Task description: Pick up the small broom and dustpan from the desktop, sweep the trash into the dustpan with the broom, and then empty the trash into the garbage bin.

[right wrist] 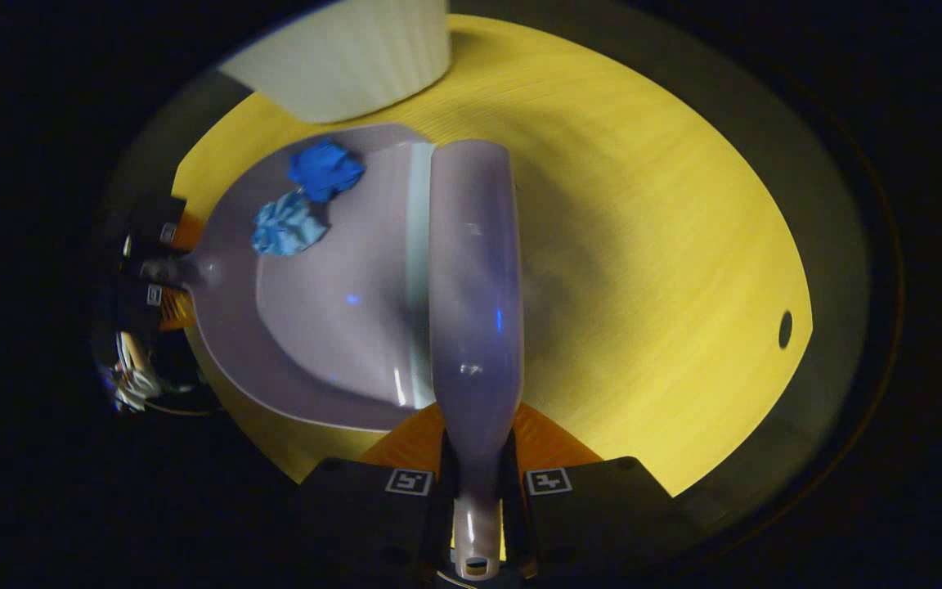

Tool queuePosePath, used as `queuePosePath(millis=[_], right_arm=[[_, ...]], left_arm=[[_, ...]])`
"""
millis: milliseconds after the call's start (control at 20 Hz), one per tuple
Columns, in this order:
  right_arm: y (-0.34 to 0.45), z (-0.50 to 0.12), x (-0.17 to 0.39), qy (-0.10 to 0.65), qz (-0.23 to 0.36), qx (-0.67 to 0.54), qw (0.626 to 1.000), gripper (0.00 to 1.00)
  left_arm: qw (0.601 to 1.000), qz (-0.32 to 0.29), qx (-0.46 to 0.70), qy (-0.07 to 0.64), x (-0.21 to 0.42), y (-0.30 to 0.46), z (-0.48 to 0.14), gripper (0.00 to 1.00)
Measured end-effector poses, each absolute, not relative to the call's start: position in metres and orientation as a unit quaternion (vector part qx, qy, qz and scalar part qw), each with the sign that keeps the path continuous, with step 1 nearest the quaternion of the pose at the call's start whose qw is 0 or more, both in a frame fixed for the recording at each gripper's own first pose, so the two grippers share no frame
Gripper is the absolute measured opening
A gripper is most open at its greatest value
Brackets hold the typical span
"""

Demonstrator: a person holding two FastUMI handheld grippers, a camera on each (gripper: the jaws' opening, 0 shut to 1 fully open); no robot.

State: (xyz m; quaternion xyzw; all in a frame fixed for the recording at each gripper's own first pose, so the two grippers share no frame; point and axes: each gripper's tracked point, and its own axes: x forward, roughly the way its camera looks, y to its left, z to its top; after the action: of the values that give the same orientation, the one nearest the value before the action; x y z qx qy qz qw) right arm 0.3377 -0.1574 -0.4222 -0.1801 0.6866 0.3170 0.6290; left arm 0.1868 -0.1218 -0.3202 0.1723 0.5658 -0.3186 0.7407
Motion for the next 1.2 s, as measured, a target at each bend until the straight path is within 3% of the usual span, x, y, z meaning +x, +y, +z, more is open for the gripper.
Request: queuePosePath(millis=[250,550,900,1200], right_arm=[[-0.194,-0.427,0.360,0.677,0.255,-0.110,0.681,0.27],[-0.220,-0.463,0.330,0.684,0.231,-0.042,0.691,0.27],[-0.223,-0.472,0.332,0.674,0.221,-0.052,0.703,0.27],[-0.210,-0.472,0.329,0.667,0.217,0.020,0.712,0.27]], left_arm=[[0.784,-0.301,0.135,0.526,0.136,-0.123,-0.273,0.29],[0.829,-0.266,0.125,0.476,0.100,-0.102,-0.156,0.30],[0.875,-0.135,0.148,0.441,0.158,-0.011,-0.049,0.29],[0.839,-0.059,0.286,0.459,0.257,0.086,0.001,0.28]])
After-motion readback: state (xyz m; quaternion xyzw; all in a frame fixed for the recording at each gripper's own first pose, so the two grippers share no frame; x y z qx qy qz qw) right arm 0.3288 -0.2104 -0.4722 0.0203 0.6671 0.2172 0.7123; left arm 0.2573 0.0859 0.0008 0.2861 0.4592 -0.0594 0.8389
